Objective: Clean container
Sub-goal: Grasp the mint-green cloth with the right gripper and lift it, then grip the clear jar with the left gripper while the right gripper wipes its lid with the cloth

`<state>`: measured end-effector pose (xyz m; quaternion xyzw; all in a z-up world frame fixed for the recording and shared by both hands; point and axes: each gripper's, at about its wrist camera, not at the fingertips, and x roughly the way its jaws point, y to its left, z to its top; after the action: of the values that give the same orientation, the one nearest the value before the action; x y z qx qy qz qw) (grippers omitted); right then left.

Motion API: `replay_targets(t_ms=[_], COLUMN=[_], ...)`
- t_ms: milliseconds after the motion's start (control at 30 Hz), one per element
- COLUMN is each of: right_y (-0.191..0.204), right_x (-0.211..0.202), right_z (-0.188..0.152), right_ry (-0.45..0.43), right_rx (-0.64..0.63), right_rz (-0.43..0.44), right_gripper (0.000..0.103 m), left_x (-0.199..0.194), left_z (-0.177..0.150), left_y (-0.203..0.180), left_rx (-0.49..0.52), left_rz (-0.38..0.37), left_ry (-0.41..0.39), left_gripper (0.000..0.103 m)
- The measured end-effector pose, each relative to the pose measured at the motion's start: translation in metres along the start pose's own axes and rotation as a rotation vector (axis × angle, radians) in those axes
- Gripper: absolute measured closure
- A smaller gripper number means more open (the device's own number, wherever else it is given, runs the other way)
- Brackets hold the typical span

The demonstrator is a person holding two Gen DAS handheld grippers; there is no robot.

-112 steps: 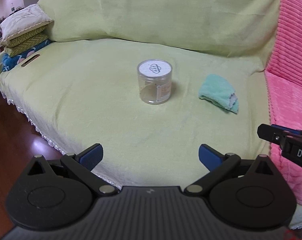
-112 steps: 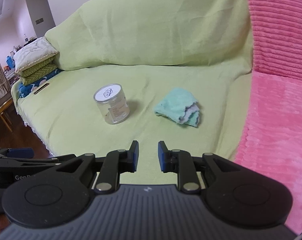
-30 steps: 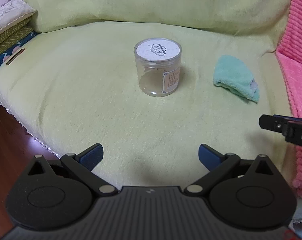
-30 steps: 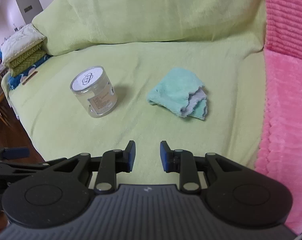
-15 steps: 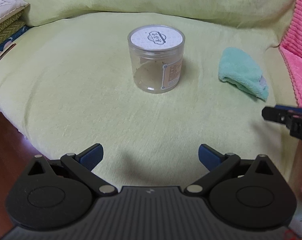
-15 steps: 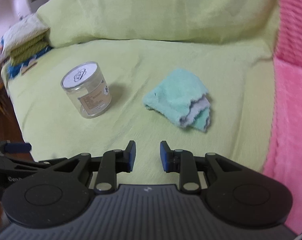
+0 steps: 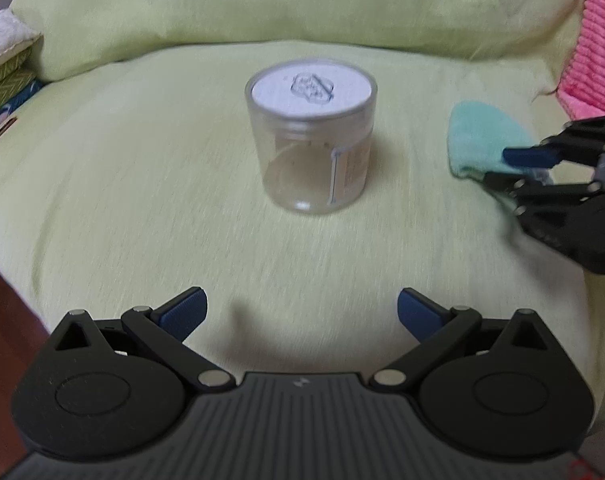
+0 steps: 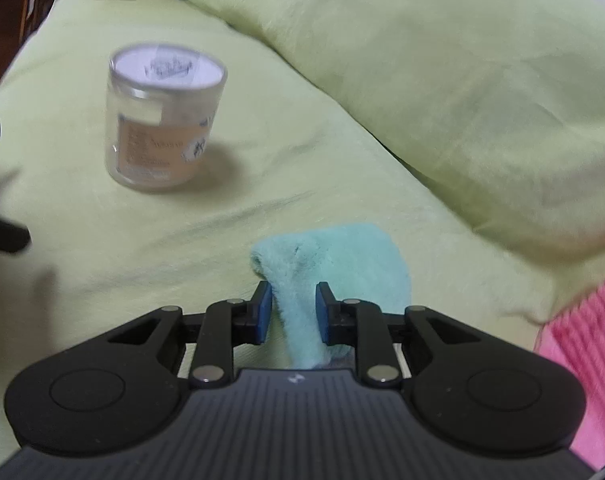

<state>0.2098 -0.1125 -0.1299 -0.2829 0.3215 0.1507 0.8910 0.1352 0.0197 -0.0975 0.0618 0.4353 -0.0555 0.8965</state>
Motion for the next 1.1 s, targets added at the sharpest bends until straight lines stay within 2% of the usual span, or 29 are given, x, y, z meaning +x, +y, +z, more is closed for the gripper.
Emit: replay_targets(t_ms=[67, 167, 233, 367, 500, 667, 800, 833, 867, 900, 967, 1100], right_y=[-0.003, -0.019, -0.036, -0.08, -0.108, -0.12, -0.112, -0.108, -0.103, -0.097, -0.085, -0.061], right_x=[0.011, 0.014, 0.013, 0.006, -0.004, -0.019, -0.023, -0.023, -0.023, -0.022, -0.018, -0.009], right_z=[-0.001, -0.004, -0.007, -0.016, -0.012, 0.014, 0.046, 0.054, 0.061, 0.069, 0.082, 0.101], right_ry=[0.022, -0.003, -0.017, -0.071, -0.135, -0.233, -0.282, -0.283, -0.281, -0.279, -0.252, -0.163], right_rx=[0.013, 0.117, 0.225, 0.532, 0.675, 0.695, 0.643, 0.623, 0.601, 0.574, 0.517, 0.406], right_rz=[-0.012, 0.063, 0.122, 0.258, 0.338, 0.434, 0.543, 0.575, 0.607, 0.639, 0.698, 0.75], right_gripper=[0.093, 0.094, 0.095, 0.095, 0.095, 0.095, 0.095, 0.095, 0.095, 0.095, 0.095, 0.095], left_x=[0.002, 0.007, 0.012, 0.023, 0.033, 0.046, 0.047, 0.048, 0.05, 0.051, 0.053, 0.051], left_z=[0.005, 0.014, 0.021, 0.03, 0.033, 0.034, 0.033, 0.032, 0.031, 0.03, 0.027, 0.02], left_y=[-0.001, -0.002, -0.003, -0.006, -0.006, -0.007, -0.005, -0.005, -0.005, -0.004, -0.004, -0.004], left_rx=[0.001, -0.01, -0.018, -0.021, -0.057, -0.075, -0.07, -0.066, -0.062, -0.055, -0.033, 0.017], left_rz=[-0.01, -0.015, -0.009, 0.006, -0.018, -0.016, -0.001, -0.002, -0.002, -0.002, -0.011, -0.01], left_ry=[-0.032, -0.08, -0.115, -0.202, -0.26, -0.283, -0.336, -0.345, -0.352, -0.351, -0.355, -0.375], left_gripper=[0.001, 0.001, 0.001, 0.001, 0.001, 0.001, 0.002, 0.003, 0.008, 0.018, 0.019, 0.019])
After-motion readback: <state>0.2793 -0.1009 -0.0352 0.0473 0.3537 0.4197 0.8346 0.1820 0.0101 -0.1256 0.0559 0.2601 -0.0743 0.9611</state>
